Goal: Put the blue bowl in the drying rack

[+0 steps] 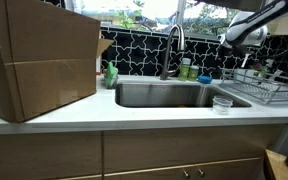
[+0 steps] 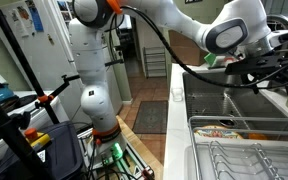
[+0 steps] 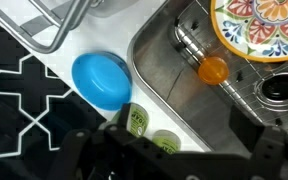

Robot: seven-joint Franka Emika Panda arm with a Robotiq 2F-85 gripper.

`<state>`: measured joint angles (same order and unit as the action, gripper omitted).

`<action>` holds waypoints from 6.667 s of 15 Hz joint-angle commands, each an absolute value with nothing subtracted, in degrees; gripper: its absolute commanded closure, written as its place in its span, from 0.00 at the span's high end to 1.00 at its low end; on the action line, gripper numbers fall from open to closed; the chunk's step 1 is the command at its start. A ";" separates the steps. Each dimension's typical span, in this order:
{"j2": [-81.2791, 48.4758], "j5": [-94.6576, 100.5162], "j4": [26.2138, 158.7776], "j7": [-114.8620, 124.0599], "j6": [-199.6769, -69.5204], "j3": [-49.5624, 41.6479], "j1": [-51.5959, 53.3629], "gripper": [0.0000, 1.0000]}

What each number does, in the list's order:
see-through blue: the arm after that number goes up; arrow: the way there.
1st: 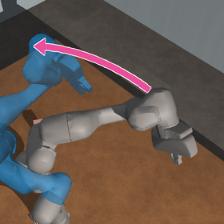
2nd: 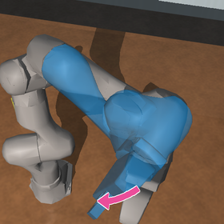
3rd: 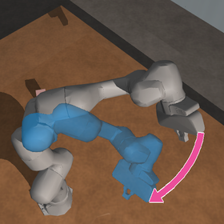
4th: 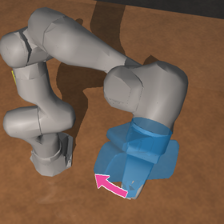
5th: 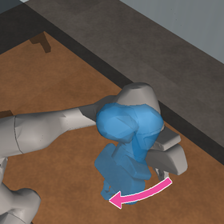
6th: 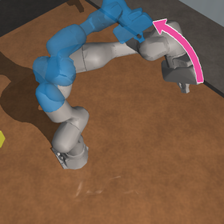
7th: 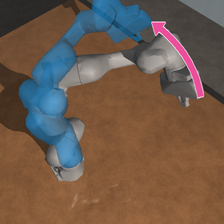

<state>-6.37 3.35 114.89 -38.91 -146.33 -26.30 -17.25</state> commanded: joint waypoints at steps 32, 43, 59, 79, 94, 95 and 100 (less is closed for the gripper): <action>-36.59 0.07 85.32 -26.52 -143.93 -11.91 -35.90 0.24; -30.75 0.35 89.43 -26.15 -144.69 -11.29 -37.15 0.01; -5.26 -22.87 108.94 -25.44 -143.85 -10.99 -35.50 0.01; -0.23 -67.56 117.41 -52.99 -99.85 -37.28 -38.96 0.01; -3.18 -74.32 117.68 -47.82 -96.71 -38.88 -41.20 0.01; -3.17 -74.66 118.11 -46.42 -97.48 -39.03 -41.32 0.01; -1.46 -80.08 120.94 -43.26 -100.46 -39.91 -42.72 0.01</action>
